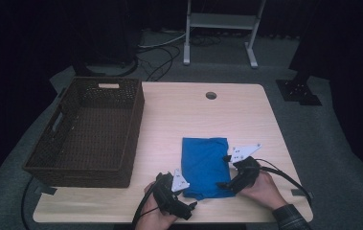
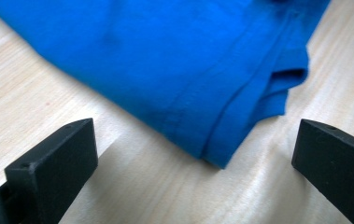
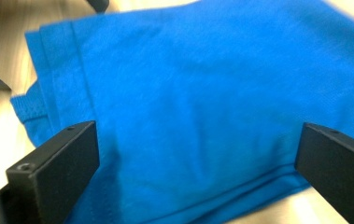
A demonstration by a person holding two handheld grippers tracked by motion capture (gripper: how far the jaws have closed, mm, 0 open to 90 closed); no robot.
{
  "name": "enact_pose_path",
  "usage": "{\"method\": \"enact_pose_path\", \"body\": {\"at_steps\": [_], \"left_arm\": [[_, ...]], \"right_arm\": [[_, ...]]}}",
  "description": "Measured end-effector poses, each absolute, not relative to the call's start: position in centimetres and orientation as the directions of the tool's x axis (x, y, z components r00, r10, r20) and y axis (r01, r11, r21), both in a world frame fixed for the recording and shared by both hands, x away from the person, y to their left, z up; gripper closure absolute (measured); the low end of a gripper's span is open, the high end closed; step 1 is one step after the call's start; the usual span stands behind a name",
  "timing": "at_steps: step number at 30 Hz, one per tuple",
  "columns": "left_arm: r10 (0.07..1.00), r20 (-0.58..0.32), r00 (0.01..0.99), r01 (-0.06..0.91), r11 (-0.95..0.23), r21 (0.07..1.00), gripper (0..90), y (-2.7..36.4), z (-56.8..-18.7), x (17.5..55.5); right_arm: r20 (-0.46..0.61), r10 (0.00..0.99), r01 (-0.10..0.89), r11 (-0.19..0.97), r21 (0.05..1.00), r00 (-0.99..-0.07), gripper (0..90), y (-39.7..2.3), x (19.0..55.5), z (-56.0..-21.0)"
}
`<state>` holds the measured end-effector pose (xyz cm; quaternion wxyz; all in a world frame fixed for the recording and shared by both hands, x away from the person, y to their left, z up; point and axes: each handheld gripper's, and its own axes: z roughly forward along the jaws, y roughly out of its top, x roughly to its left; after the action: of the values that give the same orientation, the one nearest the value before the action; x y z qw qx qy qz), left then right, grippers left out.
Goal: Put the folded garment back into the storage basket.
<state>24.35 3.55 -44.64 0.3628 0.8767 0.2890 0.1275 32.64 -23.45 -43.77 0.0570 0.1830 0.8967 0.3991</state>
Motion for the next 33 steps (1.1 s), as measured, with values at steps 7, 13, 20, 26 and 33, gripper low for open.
{"method": "enact_pose_path", "body": {"at_steps": [7, 13, 20, 26, 33], "left_arm": [[0.602, 0.014, 0.798, 0.416, -0.568, 0.710, 0.0, 3.5, -44.6, 24.3], [0.597, 0.014, 0.802, 0.412, -0.570, 0.711, 0.0, 3.5, -44.7, 24.3], [0.597, 0.014, 0.802, 0.412, -0.570, 0.711, 0.0, 3.5, -44.7, 24.3], [0.589, 0.012, 0.808, 0.406, -0.572, 0.713, 0.0, 3.4, -44.7, 24.2], [0.591, 0.010, 0.807, 0.408, -0.569, 0.714, 0.0, 3.4, -44.7, 24.2]], "right_arm": [[0.015, 0.408, 0.275, 0.589, 0.760, -0.913, 0.0, -23.9, 34.3, -42.5], [0.015, 0.433, 0.282, 0.561, 0.779, -0.901, 0.0, -24.0, 35.8, -41.2], [0.007, 0.458, 0.283, 0.539, 0.793, -0.889, 0.0, -23.9, 37.8, -40.1], [0.000, 0.476, 0.292, 0.541, 0.789, -0.879, 0.0, -23.8, 39.5, -39.8], [0.008, 0.507, 0.317, 0.526, 0.789, -0.862, 0.0, -24.6, 41.4, -39.7]]}}
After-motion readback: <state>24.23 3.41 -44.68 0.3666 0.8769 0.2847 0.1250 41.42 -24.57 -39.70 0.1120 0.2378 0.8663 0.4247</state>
